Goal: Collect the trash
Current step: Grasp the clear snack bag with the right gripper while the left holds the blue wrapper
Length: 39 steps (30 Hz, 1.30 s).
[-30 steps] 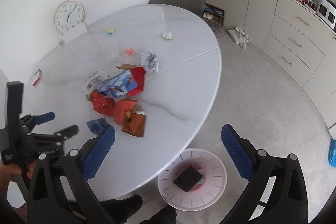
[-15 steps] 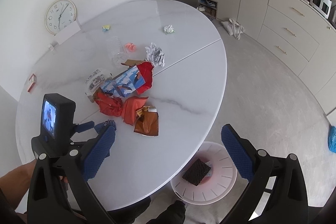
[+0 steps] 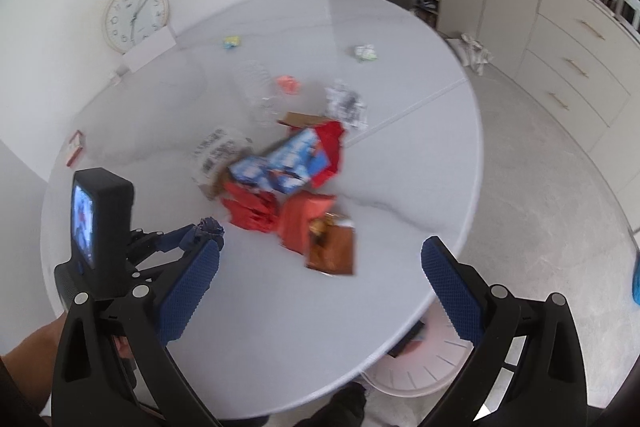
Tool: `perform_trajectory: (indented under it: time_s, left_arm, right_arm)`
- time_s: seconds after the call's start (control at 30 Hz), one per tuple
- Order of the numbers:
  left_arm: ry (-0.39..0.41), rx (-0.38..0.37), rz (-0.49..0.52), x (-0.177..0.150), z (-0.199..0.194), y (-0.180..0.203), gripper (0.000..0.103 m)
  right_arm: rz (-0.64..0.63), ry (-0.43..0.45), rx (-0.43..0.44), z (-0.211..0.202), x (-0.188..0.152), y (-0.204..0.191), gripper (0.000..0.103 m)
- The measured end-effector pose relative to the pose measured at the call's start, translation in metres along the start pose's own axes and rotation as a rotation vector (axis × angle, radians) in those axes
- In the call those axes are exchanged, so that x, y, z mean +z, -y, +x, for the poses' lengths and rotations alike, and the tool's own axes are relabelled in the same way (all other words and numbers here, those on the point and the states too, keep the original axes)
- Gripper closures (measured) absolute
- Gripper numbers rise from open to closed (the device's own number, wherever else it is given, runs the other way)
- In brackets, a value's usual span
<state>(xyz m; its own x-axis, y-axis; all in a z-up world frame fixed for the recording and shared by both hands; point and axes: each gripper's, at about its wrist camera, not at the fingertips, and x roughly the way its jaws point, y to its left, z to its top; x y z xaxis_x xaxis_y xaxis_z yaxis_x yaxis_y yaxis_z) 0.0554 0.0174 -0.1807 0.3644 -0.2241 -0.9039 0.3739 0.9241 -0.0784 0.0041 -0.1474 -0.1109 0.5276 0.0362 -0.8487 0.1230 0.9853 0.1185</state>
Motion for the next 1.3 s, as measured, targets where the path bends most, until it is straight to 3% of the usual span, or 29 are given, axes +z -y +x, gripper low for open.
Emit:
perform_trajectory:
  time_s: [0.17, 0.33, 0.5, 0.67, 0.87, 0.9, 0.97, 1.0, 1.13, 1.3]
  left_arm:
    - [0.056, 0.085, -0.089, 0.011, -0.033, -0.066, 0.067]
    - [0.089, 0.156, -0.143, 0.014, -0.054, -0.129, 0.067]
    - [0.087, 0.158, -0.185, 0.014, -0.055, -0.17, 0.067]
    - [0.071, 0.146, -0.242, 0.008, -0.049, -0.193, 0.067]
    - [0.064, 0.131, -0.257, 0.007, -0.05, -0.203, 0.067]
    - [0.066, 0.136, -0.252, 0.008, -0.051, -0.203, 0.067]
    - [0.074, 0.146, -0.242, 0.009, -0.053, -0.203, 0.067]
    - [0.077, 0.148, -0.239, 0.008, -0.055, -0.201, 0.067]
    - [0.089, 0.161, -0.215, 0.005, -0.062, -0.195, 0.067]
    - [0.11, 0.142, -0.194, 0.002, -0.076, -0.174, 0.067]
  right_arm:
    - [0.028, -0.024, 0.103, 0.039, 0.036, -0.053, 0.003]
    - [0.225, -0.059, 0.114, 0.09, 0.068, -0.102, 0.003]
    - [0.387, -0.086, -0.019, 0.143, 0.079, -0.136, 0.003]
    - [0.406, -0.127, -0.27, 0.185, 0.078, -0.148, 0.003]
    - [0.328, -0.169, -0.336, 0.219, 0.078, -0.156, 0.003]
    - [0.315, -0.171, -0.335, 0.223, 0.078, -0.156, 0.003]
    - [0.284, -0.187, -0.281, 0.229, 0.075, -0.155, 0.025]
    - [0.269, -0.191, -0.26, 0.23, 0.074, -0.155, 0.025]
    - [0.167, -0.145, -0.204, 0.217, 0.07, -0.158, 0.047]
    - [0.147, -0.099, -0.076, 0.184, 0.066, -0.152, 0.05]
